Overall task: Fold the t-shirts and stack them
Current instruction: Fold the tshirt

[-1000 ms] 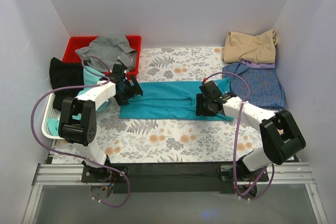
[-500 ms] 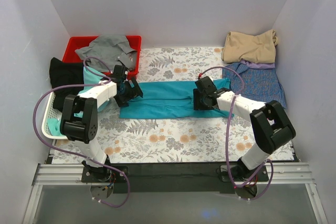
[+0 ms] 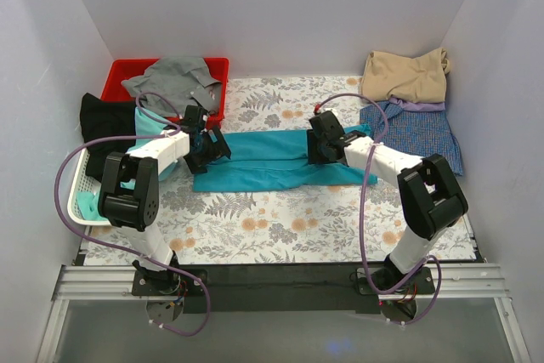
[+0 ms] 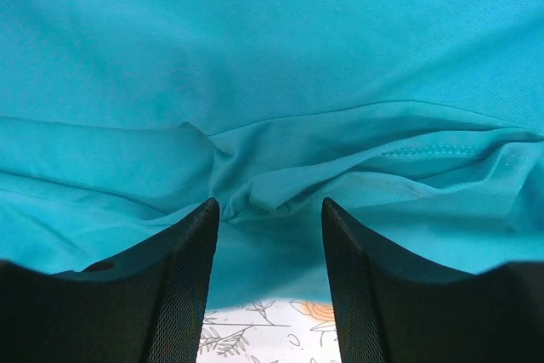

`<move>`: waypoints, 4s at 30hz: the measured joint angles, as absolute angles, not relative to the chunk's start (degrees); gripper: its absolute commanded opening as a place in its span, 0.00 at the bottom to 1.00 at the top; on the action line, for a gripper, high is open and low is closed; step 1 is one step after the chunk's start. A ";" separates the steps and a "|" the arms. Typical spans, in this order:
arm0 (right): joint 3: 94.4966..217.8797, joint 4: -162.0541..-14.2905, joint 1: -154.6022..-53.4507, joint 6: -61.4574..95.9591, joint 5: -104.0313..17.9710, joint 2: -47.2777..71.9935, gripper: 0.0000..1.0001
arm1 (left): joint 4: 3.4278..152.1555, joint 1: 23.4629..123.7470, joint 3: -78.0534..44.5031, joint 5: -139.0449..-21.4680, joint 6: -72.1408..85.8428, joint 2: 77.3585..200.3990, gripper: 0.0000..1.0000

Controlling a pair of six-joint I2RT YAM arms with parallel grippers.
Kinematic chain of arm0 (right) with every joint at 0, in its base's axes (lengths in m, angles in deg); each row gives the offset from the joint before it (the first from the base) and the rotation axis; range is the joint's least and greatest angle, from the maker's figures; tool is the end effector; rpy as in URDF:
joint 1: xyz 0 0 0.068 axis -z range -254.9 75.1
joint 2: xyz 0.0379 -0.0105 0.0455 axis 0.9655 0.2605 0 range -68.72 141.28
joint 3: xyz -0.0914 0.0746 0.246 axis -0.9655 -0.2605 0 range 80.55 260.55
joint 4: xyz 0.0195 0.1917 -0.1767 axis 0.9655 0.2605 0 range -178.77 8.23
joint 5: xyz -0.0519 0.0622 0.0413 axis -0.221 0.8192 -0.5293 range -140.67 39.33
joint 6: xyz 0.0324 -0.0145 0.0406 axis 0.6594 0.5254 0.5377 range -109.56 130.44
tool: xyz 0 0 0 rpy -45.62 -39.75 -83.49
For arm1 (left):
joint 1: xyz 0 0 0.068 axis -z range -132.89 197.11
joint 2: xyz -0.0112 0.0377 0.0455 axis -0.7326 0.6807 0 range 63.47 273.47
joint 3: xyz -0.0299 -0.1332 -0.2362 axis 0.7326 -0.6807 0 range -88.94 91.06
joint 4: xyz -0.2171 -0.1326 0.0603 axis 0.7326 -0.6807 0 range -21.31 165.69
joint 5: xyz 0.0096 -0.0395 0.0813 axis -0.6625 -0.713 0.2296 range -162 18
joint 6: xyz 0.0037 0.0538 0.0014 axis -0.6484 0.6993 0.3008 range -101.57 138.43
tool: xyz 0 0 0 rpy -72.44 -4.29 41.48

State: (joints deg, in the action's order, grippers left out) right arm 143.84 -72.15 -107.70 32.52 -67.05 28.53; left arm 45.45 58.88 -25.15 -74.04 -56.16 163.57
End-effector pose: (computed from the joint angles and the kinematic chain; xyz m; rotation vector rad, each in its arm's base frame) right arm 0.3070 0.1858 0.2047 -0.1012 2.4054 0.0898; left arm 0.3354 -0.0712 0.1761 -1.4680 2.4245 -0.4396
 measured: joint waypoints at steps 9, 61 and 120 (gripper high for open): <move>137.00 -70.22 -103.85 32.30 -72.65 28.55 0.58 | 43.63 58.88 -25.20 -67.83 -55.57 163.57 0.87; 186.57 -60.78 -100.81 21.48 -54.88 62.87 0.56 | 49.36 80.05 -39.12 -86.08 -62.25 153.86 0.84; 197.70 -64.60 -97.86 8.98 -47.03 70.65 0.67 | 41.91 90.52 -30.71 -76.33 -59.50 159.79 0.82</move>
